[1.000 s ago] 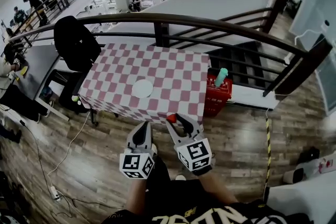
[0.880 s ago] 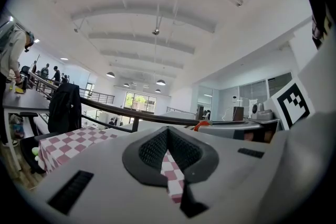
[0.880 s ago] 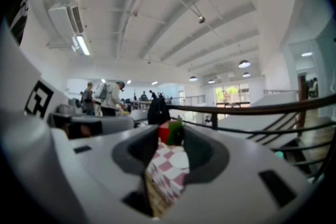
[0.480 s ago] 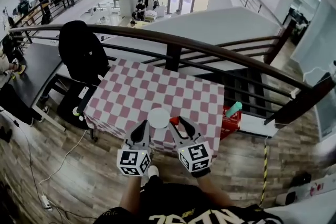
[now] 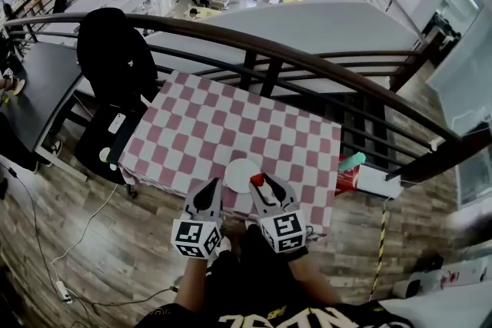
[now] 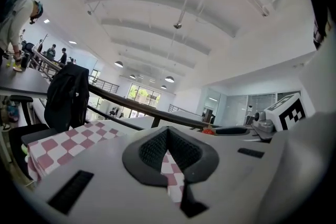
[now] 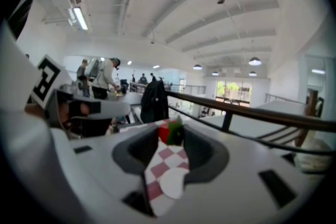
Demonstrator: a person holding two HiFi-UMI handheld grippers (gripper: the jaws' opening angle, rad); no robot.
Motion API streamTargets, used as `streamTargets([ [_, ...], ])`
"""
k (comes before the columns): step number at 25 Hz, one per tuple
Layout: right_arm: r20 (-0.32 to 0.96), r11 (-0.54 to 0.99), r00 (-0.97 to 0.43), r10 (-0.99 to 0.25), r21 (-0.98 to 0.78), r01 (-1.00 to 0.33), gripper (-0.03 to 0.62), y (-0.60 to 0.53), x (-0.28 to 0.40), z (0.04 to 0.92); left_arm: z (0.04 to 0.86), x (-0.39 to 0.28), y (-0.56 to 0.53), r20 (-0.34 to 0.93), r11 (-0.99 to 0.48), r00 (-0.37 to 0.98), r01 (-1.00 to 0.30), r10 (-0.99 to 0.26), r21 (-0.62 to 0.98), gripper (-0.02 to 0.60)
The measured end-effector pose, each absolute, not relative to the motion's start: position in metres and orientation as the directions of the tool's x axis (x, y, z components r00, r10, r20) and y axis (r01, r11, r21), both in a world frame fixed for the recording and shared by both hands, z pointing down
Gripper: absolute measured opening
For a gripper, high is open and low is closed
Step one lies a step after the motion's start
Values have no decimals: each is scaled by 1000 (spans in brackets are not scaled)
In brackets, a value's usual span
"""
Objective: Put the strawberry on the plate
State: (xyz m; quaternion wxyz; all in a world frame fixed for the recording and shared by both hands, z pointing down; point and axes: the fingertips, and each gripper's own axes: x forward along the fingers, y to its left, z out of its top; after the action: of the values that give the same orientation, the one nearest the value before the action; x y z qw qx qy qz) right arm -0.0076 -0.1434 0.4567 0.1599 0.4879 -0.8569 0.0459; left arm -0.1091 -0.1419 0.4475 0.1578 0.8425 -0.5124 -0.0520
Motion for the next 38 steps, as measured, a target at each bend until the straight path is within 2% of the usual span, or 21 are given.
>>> streamTargets([
  [12, 450, 538, -477, -755, 8, -843, 153, -216, 6, 522, 508, -96, -207, 213, -405, 488, -850, -847, 336, 9],
  [23, 702, 643, -503, -504, -84, -762, 153, -235, 5, 625, 577, -94, -235, 391, -345, 462, -877, -796, 335, 9],
  [38, 827, 675, -470, -309, -157, -721, 153, -235, 3, 728, 653, -74, -244, 532, -350, 467, -884, -706, 311, 9],
])
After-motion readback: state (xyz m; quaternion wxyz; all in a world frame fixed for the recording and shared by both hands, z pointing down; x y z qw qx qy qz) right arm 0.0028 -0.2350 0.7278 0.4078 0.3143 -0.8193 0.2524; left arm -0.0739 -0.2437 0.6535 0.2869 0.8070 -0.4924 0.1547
